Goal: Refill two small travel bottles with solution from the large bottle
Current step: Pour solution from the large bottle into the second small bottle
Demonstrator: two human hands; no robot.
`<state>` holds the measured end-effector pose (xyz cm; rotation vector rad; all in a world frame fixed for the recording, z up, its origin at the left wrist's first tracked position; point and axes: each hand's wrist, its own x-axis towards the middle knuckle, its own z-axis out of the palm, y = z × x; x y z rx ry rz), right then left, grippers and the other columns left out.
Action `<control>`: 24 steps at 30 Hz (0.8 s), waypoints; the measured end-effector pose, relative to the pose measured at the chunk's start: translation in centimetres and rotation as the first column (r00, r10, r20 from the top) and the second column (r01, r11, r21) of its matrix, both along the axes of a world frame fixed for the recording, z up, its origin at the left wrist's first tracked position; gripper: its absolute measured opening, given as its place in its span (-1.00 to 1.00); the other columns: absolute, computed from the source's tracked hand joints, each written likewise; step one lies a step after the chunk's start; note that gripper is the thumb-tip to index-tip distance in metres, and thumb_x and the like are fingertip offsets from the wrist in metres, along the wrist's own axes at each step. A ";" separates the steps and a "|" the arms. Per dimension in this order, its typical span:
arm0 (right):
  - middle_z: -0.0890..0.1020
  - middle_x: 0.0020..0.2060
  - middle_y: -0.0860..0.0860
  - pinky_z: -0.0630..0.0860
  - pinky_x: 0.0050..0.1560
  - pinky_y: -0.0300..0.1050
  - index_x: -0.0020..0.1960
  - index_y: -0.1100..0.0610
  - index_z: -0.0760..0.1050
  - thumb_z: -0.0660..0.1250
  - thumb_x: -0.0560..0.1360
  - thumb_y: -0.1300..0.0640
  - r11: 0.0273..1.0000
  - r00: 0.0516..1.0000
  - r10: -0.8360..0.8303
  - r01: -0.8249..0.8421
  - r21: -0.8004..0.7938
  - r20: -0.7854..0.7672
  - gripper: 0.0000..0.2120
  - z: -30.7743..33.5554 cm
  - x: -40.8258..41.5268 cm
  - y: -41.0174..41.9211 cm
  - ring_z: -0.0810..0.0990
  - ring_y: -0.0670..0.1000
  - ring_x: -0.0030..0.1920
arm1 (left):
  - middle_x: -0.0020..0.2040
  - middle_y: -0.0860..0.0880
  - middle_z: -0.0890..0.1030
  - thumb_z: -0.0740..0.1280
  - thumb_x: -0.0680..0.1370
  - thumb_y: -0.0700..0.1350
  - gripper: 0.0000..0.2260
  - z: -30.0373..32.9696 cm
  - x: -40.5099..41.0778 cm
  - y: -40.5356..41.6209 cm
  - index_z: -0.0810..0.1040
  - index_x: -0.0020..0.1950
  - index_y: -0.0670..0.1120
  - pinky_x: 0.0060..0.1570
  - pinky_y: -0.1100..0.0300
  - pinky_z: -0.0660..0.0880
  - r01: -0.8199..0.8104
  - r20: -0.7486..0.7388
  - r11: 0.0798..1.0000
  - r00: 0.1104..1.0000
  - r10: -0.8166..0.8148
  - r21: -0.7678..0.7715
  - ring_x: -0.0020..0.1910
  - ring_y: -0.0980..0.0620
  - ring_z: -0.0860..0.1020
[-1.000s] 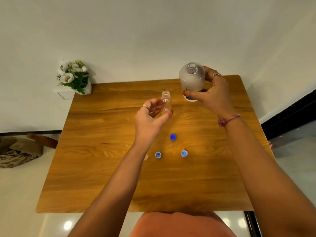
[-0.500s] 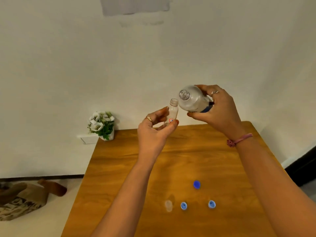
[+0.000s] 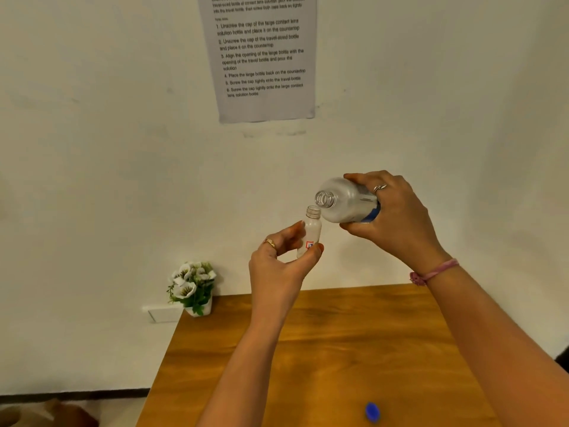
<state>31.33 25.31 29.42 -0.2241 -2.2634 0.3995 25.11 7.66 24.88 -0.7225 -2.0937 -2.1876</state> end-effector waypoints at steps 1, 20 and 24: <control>0.53 0.17 0.00 0.53 -0.01 0.08 0.30 0.01 0.44 0.55 0.27 0.01 1.000 1.000 0.000 0.000 0.021 -0.008 -0.36 0.3 0.0 -0.1 0.44 0.06 0.17 | -0.05 0.14 0.66 0.55 0.34 -0.09 -0.67 0.2 0.0 0.0 0.62 0.07 0.10 -0.20 0.58 0.41 -0.003 -0.001 1.000 1.000 0.003 0.008 -0.05 0.32 0.58; 0.59 0.13 0.08 0.47 -0.04 0.10 0.26 0.09 0.49 0.57 0.24 0.15 0.947 0.982 -0.048 0.103 0.305 -0.183 -0.39 4.5 0.1 0.8 0.52 0.17 0.14 | -0.05 0.12 0.67 0.55 0.33 -0.15 -0.67 2.9 -0.5 1.3 0.63 0.04 0.10 -0.25 0.59 0.41 -0.002 -0.050 0.997 0.999 0.006 0.082 -0.08 0.29 0.59; 0.59 0.13 0.09 0.47 -0.04 0.12 0.26 0.10 0.49 0.57 0.24 0.17 0.933 0.979 -0.049 0.116 0.340 -0.200 -0.38 4.7 -0.1 1.1 0.53 0.19 0.14 | -0.05 0.11 0.67 0.55 0.33 -0.16 -0.67 3.1 -0.5 1.6 0.63 0.04 0.10 -0.27 0.57 0.41 0.005 -0.042 0.996 0.999 -0.001 0.092 -0.08 0.28 0.59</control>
